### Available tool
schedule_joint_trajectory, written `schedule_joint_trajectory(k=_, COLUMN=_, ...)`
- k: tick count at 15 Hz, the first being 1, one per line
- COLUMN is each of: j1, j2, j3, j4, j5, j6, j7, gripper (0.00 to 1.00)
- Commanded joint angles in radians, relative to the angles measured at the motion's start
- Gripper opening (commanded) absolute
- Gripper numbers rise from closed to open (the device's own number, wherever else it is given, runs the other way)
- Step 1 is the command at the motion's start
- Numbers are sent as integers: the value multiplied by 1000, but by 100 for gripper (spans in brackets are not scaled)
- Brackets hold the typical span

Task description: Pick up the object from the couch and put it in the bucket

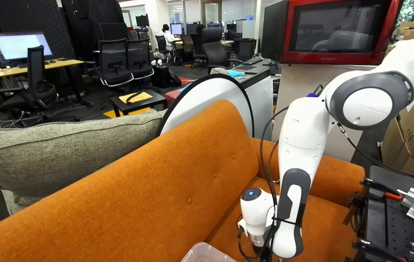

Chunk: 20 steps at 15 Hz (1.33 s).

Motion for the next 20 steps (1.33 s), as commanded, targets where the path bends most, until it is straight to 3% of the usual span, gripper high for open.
schedule_joint_trajectory(k=1, j1=18, j2=26, j3=-20, j4=42, j5=-17, j6=-31, j7=9, gripper=94)
schedule_joint_trajectory(k=2, j1=27, j2=30, j3=-31, j4=46, j5=-16, j6=-27, j7=19, gripper=88)
schedule_joint_trajectory(k=3, j1=27, j2=36, j3=-33, j4=52, j5=-13, j6=-20, j7=23, gripper=70)
schedule_joint_trajectory(k=13, j1=8, j2=20, j3=-36, j4=40, j5=-3, j6=5, j7=37, gripper=2)
schedule_joint_trajectory(k=20, j1=67, j2=-85, j3=-105, j4=-60, j5=21, j6=163, j7=179, gripper=5)
